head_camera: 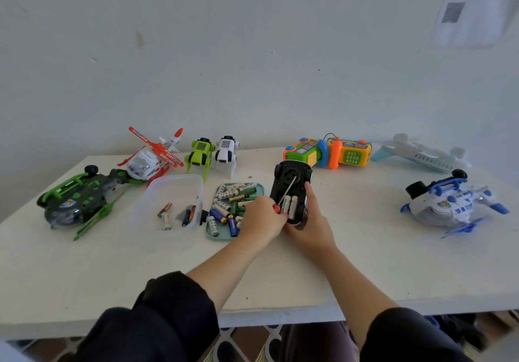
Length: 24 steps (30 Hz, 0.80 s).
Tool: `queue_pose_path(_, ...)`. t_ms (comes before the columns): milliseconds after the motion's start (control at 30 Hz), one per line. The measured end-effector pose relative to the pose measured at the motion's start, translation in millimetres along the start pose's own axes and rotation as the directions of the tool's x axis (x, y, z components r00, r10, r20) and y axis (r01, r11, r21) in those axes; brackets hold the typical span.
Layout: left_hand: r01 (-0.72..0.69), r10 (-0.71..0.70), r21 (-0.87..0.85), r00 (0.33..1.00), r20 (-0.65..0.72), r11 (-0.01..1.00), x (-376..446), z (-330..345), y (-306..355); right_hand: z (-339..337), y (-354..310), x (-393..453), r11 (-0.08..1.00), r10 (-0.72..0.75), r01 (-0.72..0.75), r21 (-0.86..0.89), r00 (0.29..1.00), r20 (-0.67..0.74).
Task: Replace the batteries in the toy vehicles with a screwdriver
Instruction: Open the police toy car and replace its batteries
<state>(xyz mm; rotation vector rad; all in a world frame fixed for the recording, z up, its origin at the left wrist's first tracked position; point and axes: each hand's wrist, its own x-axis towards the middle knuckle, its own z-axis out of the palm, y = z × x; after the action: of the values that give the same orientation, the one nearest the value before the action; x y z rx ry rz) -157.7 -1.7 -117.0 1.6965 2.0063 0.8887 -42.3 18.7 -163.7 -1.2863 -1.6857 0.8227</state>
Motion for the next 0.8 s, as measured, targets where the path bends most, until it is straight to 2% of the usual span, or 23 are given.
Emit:
queue_pose_path(133, -0.019, 0.014, -0.055, 0.997, -0.076, 0.998, 5, -17, -5, 0, 0, 2, 1.0, 0.007, -0.007, 0.006, 1.0, 0.015)
queue_pose_path(267, -0.019, 0.022, -0.034, 0.996, 0.086, 0.999, 9, -26, -12, 3, -1, 0, 1.0, -0.01, 0.01, -0.014, 1.0, 0.008)
queue_pose_path(333, -0.024, 0.025, -0.013, 0.994, 0.107, 1.0, 5, -21, -9, 4, -1, 0, 0.999, -0.017, 0.016, -0.042, 1.0, -0.001)
queue_pose_path(500, 0.003, -0.004, 0.027, 1.0, 0.02, 1.0, 3, -6, 1, 4, 0, -1, 0.998, -0.015, 0.015, -0.062, 1.0, 0.002)
queue_pose_path(600, 0.038, -0.039, -0.044, 0.999, -0.024, 0.998, 5, -6, -2, 4, -1, -1, 0.998, -0.012, 0.013, -0.054, 1.0, 0.013)
queue_pose_path(733, 0.101, -0.127, -0.292, 0.989, -0.074, 0.951, 9, -14, -8, 4, -3, 0, 1.0, 0.006, -0.005, -0.03, 1.0, 0.022)
queue_pose_path(800, 0.089, -0.133, -0.296, 0.982, -0.132, 0.951, 13, -29, -13, 4, -3, 0, 0.999, 0.0, 0.001, -0.049, 1.0, 0.024)
